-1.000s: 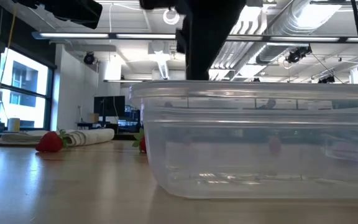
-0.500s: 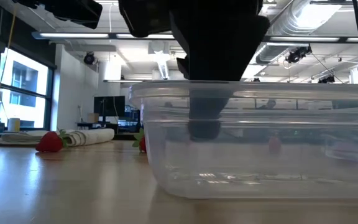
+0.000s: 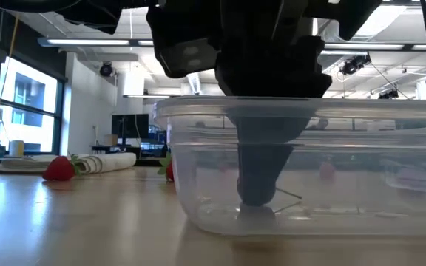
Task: Pick and placing Produce into tupperware
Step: Put the black cherry into the transparent bin, then put the pink peach into the transparent bin
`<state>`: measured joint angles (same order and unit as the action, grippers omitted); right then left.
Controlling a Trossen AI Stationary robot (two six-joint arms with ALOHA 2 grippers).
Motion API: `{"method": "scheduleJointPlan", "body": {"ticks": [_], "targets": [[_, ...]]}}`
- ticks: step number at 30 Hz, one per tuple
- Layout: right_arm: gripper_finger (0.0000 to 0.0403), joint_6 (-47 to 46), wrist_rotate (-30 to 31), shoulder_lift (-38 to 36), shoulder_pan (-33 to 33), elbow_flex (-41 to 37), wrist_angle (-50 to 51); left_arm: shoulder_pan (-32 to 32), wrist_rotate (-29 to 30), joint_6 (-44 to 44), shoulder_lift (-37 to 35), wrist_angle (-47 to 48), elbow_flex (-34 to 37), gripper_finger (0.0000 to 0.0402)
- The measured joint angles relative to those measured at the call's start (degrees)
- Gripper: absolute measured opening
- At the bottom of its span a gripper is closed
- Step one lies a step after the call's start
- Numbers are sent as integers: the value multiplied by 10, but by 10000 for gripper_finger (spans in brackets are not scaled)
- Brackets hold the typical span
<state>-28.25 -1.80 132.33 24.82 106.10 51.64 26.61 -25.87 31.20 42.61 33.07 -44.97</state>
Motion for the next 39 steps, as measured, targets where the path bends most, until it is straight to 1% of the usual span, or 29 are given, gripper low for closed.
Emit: {"method": "scheduleJointPlan", "body": {"ticks": [7, 13, 17, 35, 39], "targets": [[106, 3, 1, 0, 0, 0, -8, 0, 0, 0, 0, 0, 0, 1], [129, 12, 1, 0, 0, -1, -15, 0, 0, 0, 0, 0, 0, 1], [138, 13, 1, 0, 0, -1, -16, 0, 0, 0, 0, 0, 0, 1], [140, 17, 14, -5, 3, 0, -16, 0, 0, 0, 0, 0, 0, 1], [140, 22, 26, -7, 6, 17, -9, 0, 0, 0, 0, 0, 0, 1]]}}
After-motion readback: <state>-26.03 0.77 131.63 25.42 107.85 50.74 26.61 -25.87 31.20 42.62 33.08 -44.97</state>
